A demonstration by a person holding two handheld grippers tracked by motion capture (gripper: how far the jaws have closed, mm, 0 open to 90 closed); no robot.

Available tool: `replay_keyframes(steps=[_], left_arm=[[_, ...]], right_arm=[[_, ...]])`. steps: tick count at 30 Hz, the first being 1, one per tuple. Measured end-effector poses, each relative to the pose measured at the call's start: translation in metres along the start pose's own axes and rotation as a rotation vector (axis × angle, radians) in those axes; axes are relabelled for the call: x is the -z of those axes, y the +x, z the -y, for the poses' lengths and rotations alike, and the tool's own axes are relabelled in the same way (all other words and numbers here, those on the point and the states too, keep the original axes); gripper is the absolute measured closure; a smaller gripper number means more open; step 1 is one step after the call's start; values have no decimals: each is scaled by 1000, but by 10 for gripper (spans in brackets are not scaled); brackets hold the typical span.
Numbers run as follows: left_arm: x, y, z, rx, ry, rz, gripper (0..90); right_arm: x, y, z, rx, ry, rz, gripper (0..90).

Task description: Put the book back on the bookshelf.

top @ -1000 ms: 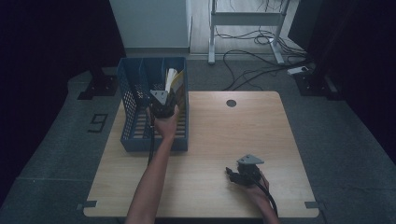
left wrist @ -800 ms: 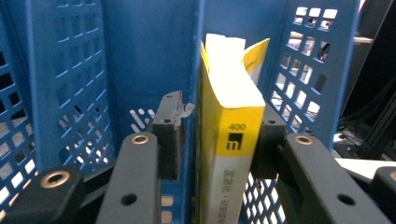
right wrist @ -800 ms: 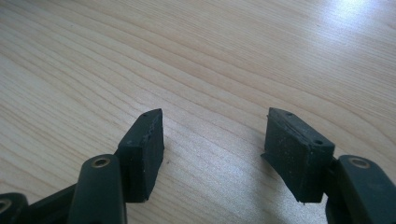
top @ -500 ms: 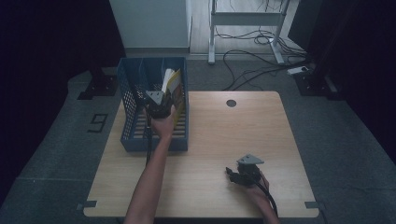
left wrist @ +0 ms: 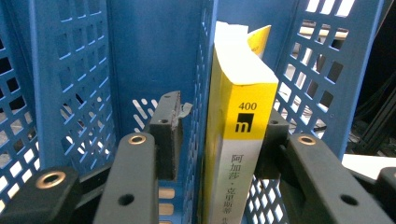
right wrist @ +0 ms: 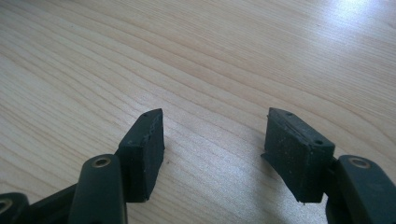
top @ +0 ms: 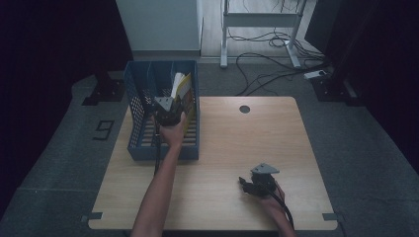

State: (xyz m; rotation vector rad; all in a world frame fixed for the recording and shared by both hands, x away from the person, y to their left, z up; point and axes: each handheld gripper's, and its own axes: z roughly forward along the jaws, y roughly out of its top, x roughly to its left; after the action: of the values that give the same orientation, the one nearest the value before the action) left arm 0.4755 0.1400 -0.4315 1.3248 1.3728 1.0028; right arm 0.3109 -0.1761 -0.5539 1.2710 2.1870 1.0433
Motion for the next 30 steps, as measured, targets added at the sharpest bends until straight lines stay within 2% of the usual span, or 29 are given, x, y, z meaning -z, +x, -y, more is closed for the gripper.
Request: replay_keyframes(steps=[18, 28, 30], left_arm=[[3, 0, 2, 6, 19, 33, 505], [7, 1, 4, 15, 35, 67, 454], [9, 2, 7, 22, 33, 88, 443]], right_arm=[[0, 1, 0, 5, 2, 2, 364], [0, 1, 0, 3, 2, 1, 363], [0, 1, 0, 5, 3, 2, 363]])
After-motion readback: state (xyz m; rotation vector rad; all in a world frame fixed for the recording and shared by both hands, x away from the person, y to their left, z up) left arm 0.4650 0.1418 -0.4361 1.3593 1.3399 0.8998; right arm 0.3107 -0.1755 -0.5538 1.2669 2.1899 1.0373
